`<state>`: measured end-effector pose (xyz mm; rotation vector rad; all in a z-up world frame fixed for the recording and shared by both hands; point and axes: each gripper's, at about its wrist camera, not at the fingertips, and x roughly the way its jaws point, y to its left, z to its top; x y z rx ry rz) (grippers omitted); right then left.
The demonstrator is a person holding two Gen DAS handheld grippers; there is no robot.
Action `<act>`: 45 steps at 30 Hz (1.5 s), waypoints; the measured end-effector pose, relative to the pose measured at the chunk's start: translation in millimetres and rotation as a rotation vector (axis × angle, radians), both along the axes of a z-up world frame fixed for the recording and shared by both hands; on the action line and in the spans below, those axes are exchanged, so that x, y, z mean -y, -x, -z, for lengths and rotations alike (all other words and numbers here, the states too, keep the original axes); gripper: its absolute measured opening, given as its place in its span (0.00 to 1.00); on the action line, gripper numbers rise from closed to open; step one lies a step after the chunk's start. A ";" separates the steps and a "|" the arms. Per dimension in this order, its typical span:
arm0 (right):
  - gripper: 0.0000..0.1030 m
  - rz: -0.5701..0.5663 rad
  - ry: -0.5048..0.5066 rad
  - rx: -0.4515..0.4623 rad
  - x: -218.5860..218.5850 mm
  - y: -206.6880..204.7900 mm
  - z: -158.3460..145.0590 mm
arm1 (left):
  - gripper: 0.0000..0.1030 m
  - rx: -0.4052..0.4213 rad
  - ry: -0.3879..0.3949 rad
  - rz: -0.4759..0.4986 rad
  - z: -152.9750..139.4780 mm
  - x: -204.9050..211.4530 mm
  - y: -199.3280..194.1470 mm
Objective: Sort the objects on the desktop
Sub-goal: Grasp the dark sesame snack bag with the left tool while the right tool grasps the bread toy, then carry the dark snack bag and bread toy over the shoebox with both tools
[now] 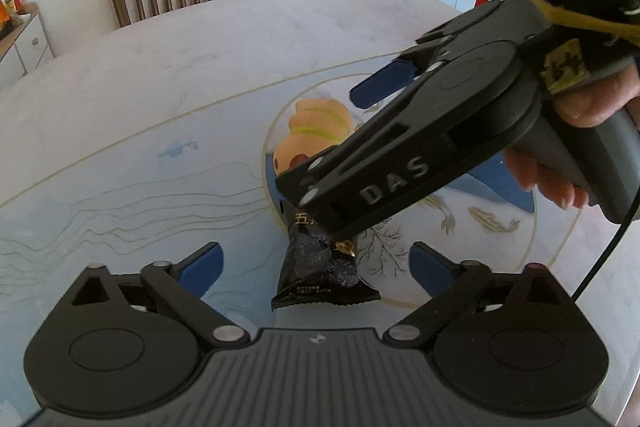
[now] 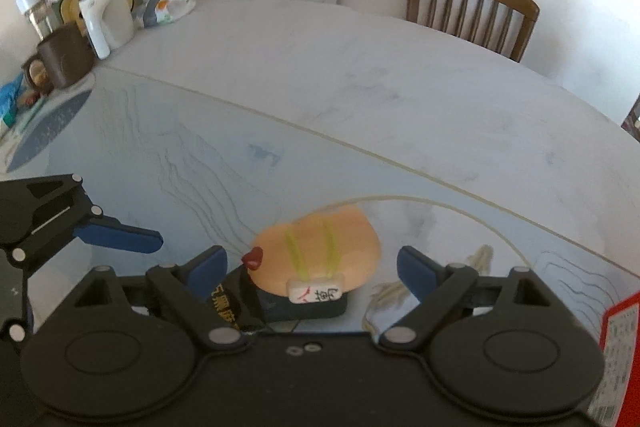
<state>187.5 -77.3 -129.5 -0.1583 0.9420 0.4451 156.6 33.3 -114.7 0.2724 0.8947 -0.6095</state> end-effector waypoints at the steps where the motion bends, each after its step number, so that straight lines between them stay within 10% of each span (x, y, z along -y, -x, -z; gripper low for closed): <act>1: 0.89 0.001 0.013 0.007 -1.3 -0.8 1.7 | 0.89 0.000 -0.001 0.000 0.9 0.0 -0.2; 20: 0.70 0.000 0.037 -0.019 -0.4 -9.8 5.2 | 0.35 -0.025 -0.007 0.006 8.5 4.5 -10.1; 45: 0.70 0.101 0.039 0.043 62.9 36.1 -39.9 | 0.32 0.039 -0.011 0.048 -35.1 28.7 5.5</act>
